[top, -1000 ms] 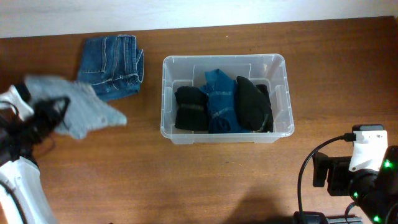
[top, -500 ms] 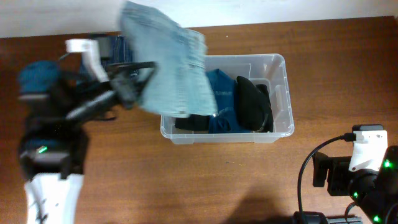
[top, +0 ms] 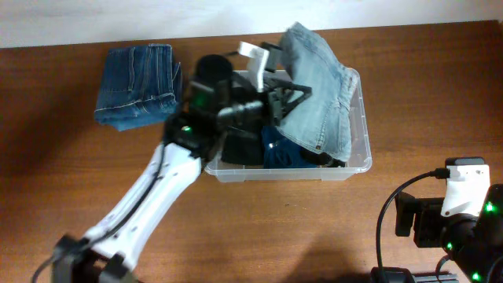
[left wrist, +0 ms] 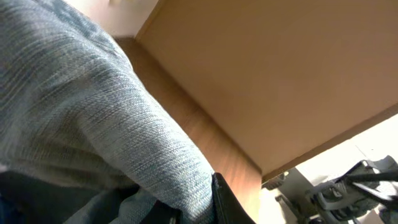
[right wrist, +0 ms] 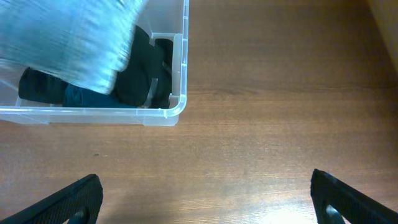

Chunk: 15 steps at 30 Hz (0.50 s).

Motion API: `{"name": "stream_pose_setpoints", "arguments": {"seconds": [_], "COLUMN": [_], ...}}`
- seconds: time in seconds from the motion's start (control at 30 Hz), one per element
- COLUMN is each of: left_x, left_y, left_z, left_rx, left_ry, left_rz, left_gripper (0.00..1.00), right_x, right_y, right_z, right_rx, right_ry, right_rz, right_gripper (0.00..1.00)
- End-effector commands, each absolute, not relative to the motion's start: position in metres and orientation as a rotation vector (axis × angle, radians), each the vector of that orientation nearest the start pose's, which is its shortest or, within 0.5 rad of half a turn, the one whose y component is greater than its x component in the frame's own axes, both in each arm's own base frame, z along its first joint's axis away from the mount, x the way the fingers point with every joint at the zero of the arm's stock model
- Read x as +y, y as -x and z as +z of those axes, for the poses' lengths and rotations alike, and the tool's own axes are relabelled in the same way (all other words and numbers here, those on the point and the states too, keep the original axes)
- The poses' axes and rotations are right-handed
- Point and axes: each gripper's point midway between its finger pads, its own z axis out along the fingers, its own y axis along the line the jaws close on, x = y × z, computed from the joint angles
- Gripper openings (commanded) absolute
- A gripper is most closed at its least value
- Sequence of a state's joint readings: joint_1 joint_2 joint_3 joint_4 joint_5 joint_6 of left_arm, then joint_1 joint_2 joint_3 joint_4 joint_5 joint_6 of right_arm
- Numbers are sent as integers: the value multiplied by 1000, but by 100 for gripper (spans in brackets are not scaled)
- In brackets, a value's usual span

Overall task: Pack container
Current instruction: 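Lift the light-blue jeans with the left gripper and swing it over the bin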

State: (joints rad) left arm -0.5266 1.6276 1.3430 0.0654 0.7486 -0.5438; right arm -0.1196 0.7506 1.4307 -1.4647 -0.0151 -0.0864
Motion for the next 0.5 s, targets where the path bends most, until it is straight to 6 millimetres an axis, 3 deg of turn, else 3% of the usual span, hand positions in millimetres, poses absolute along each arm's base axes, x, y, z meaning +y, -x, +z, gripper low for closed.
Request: {"name": "stream_pose_setpoints", "arguments": {"seconds": [0.0, 0.2, 0.37, 0.4, 0.43, 0.47], "left_x": [-354, -350, -324, -317, -311, -307], "left_y": [-378, -402, -413, -413, -412, -411], "left_z": [304, 256, 209, 199, 191, 185], "left_rx": [1923, 2062, 2257, 2299, 2332, 2360], "left_ry": [-496, -375, -199, -166, -143, -128], "left_rz": [-1378, -1269, -1044, -990, -951, -920], "left_gripper": [1, 1, 1, 8, 27, 61], "right_x": [-16, -17, -16, -16, -16, -16], "right_y": [-152, -152, -152, -152, -152, -152], "right_z": [325, 325, 325, 325, 325, 325], "right_rx": [2337, 2337, 2337, 2337, 2337, 2337], "right_ry": [-30, -30, -30, -30, -30, -30], "right_rz": [-94, -94, -94, -94, -94, -94], "right_gripper": [98, 98, 98, 98, 98, 99]}}
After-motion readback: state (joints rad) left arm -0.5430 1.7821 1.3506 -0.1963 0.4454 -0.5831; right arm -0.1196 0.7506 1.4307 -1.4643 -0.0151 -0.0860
